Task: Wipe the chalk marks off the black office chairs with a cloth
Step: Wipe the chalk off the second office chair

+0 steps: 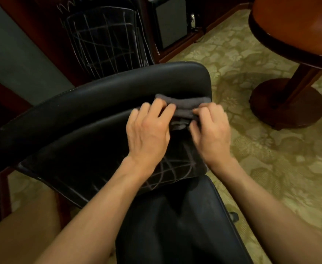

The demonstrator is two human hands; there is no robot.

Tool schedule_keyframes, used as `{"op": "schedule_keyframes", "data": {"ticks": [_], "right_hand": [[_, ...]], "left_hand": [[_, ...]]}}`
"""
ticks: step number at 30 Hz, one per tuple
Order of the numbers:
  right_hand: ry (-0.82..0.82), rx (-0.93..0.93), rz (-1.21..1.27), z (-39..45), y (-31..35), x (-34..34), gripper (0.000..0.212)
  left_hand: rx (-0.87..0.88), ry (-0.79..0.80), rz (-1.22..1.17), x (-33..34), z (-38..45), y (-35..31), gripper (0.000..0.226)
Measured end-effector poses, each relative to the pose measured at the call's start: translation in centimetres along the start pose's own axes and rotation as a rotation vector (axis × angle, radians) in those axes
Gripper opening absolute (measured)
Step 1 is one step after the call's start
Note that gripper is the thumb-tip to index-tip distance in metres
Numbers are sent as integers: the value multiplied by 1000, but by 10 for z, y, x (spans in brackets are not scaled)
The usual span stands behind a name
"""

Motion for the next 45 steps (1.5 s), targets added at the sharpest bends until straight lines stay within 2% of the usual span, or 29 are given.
{"op": "schedule_keyframes", "data": {"ticks": [6,8,10,13,15,18,20,22,24,26,30,32,34,40,42,45], "right_hand": [[166,14,-15,-66,1,27,6],[157,49,3,-63,-2,17,8],[81,117,45,-44,-6,0,12],[-39,205,81,-3,-15,-19,15],[-33,209,81,5,-17,-16,15],[47,158,38,-32,-15,2,12],[173,101,-9,-71,-10,14,9],[297,57,-47,-98,-7,23,7],[354,64,-43,-103,-7,25,5],[329,62,-15,-87,-6,17,7],[129,26,-17,-31,0,-11,7],[107,-9,-54,-19,1,-10,5],[157,-62,-89,-33,-5,4,3],[426,-100,-157,-101,-15,28,11],[411,-119,-143,-89,-11,17,8],[239,-113,-108,-41,2,-4,7]], "left_hand": [[47,218,29,27,-66,4,23],[83,205,17,20,-52,-2,21],[91,144,-20,6,-26,-11,21],[38,40,-44,-6,15,-21,23],[10,39,-38,-3,23,-24,23],[37,101,-27,15,-8,-21,23],[42,198,-19,30,-52,-17,23],[-2,285,-25,42,-91,-14,22],[-69,322,-83,46,-105,-14,22],[-118,280,-146,42,-93,-15,22],[-203,32,-203,23,-55,-16,20],[-234,-31,-219,24,-52,-16,20],[-258,-4,-218,37,-67,-17,20],[-343,260,-271,65,-123,-30,22],[-364,224,-282,55,-113,-27,21],[-393,45,-283,29,-78,-20,20]]}}
Point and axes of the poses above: each hand's wrist, its own z-axis towards the middle knuckle, its own x-axis out of the palm, y = z × x, the point moved 3 cm from there along z, towards the middle knuckle, and after that the axes turned 1 degree about y, right-handed, at the moved point
